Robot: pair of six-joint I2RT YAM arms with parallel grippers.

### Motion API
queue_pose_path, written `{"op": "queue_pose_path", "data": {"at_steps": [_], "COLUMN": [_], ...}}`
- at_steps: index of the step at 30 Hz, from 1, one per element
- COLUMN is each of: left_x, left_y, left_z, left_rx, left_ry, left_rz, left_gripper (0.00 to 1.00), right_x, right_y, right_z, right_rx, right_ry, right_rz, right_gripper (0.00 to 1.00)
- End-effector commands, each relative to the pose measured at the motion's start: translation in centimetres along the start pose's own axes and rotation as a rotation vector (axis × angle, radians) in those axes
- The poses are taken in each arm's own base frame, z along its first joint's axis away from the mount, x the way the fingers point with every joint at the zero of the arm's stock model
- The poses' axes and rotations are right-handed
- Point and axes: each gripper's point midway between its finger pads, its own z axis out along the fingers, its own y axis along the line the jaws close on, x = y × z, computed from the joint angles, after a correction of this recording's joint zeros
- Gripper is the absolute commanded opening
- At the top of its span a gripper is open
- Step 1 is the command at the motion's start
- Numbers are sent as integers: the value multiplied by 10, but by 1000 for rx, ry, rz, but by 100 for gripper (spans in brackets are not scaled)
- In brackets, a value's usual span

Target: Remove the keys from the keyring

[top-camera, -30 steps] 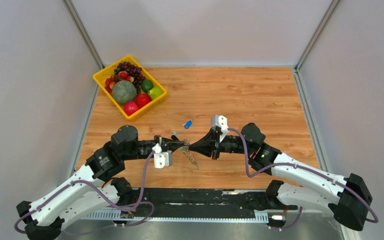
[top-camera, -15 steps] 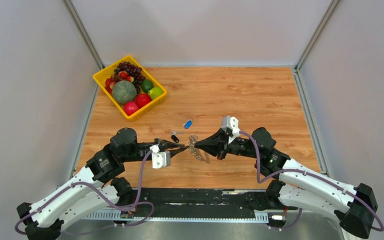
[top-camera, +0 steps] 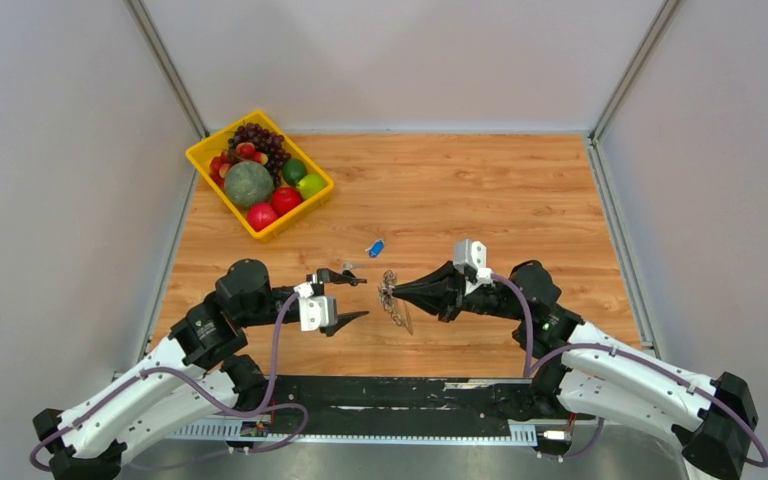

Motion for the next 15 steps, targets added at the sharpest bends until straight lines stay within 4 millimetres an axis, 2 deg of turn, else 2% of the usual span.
{"op": "queue_pose_path", "data": {"at_steps": [1,3,5,11,12,13,15], "left_x": [-41,-45,-49,-50,-47,-43,-38], "left_y": [15,16,13,-7,-8,-9,-11], "left_z": [-6,-7,-6,3,4,7,10], "left_rx": [-59,-62,-45,91,101,113,133], "left_ry": [-116,-129,-142,-162,-153,-133,-111], "left_rz": [-20,-39,-51,-79,-83,-92,-99], "left_gripper": [54,45,41,40,39,38,36], "right_x": [-1,6,11,19,18,20,20], "right_y": [8,10,13,16,-2,16,18], "right_z": [-4,-7,-9,-9,-12,-8,-6], "right_rx": [-59,-72,-97,-143,-94,-155,-168], "right_ry": [-32,-23,-13,19,28,22,25], "right_rz": [-109,-155,-200,-262,-278,-274,-275], "right_gripper": [0,0,0,0,0,0,0]}}
